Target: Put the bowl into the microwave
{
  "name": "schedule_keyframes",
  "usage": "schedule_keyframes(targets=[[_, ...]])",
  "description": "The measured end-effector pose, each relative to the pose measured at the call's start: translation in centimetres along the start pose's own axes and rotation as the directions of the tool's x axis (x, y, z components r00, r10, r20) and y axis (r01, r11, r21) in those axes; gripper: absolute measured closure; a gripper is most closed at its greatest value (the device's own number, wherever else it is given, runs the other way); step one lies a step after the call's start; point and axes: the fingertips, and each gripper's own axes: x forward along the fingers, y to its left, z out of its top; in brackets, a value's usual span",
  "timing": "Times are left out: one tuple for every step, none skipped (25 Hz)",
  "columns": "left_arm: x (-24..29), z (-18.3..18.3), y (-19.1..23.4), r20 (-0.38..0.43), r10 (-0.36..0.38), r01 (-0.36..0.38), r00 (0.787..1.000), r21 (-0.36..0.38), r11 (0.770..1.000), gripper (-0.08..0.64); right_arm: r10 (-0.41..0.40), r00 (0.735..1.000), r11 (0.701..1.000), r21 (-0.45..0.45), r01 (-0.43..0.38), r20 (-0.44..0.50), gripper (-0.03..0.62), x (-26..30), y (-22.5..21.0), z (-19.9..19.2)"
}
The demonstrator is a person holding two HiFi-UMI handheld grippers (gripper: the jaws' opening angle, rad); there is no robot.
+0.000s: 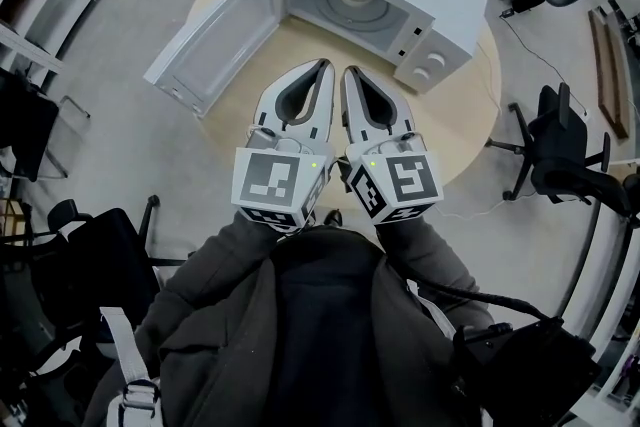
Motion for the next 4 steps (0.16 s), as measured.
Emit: schedule_keyframes(targets=[[-0.05, 0.05, 0.0, 0.001, 0.001, -0.001, 1.0, 0.001, 1.0, 0.551, 0.001, 1.0, 1.0, 0.0, -0.001, 0.0, 0.584, -0.02, 0.05, 0.02], [-0.11, 0.09, -0.01, 0.003, 0.003, -0.003, 1.0, 0.001, 1.0, 0.551, 0.001, 1.0, 1.0, 0.0, -0.001, 0.001, 0.584, -0.05, 0.08, 0.03], [-0.18, 0.11, -0.02, 0.004, 0.005, -0.005, 1.0, 0.002, 1.0, 0.551, 0.001, 1.0, 1.0, -0.001, -0.001, 0.001, 0.584, -0.1, 0.11, 0.02], [-0.24, 0.13, -0.03, 0.005, 0.007, -0.007, 1.0, 0.002, 1.0, 0.551, 0.002, 1.0, 1.0, -0.001, -0.002, 0.001, 0.584, -0.15, 0.14, 0.02]])
